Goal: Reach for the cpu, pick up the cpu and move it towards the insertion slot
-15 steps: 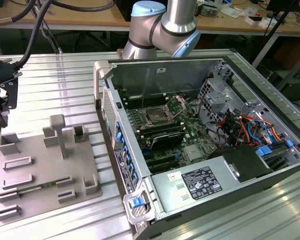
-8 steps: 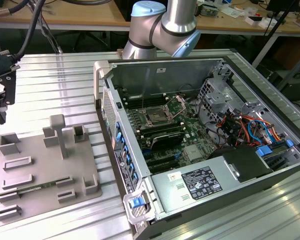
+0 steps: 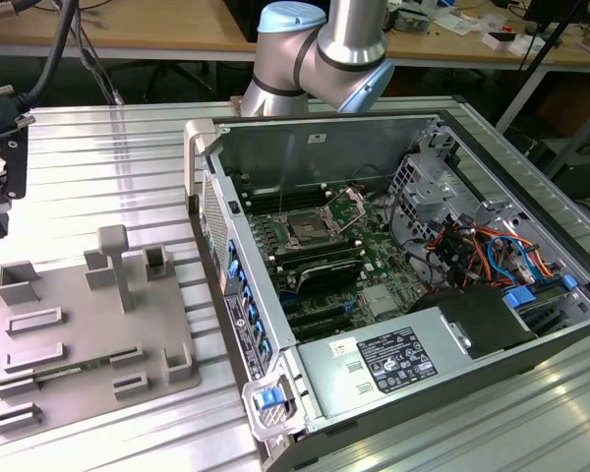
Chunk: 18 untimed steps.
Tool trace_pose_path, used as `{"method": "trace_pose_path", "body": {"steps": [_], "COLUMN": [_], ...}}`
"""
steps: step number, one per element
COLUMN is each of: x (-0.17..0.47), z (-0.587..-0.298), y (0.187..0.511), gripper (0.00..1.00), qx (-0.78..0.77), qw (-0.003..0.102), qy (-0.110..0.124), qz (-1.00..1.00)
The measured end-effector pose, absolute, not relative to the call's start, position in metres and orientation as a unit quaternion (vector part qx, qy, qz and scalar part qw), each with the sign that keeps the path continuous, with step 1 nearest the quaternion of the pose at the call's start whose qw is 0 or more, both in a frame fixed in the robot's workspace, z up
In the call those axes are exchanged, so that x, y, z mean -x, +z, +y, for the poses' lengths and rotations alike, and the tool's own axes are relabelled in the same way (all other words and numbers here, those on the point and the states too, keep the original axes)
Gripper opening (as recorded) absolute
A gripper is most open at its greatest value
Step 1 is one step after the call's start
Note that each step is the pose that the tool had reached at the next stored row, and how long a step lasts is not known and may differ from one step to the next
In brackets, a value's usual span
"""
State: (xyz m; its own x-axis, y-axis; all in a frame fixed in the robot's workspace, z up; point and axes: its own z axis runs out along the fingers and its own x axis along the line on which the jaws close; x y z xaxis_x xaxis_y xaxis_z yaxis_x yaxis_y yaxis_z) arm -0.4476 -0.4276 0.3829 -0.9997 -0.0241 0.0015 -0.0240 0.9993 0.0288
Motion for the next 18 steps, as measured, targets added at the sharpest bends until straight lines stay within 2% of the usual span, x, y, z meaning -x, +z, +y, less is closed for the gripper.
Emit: {"method": "trace_pose_path", "body": {"steps": [18], "x": [0.442], "z": [-0.428], "y": [0.401], "gripper": [0.55], "qx": [-0.012], "qw": [0.001], "qy": [-0.014], "qz": [-1.000]}}
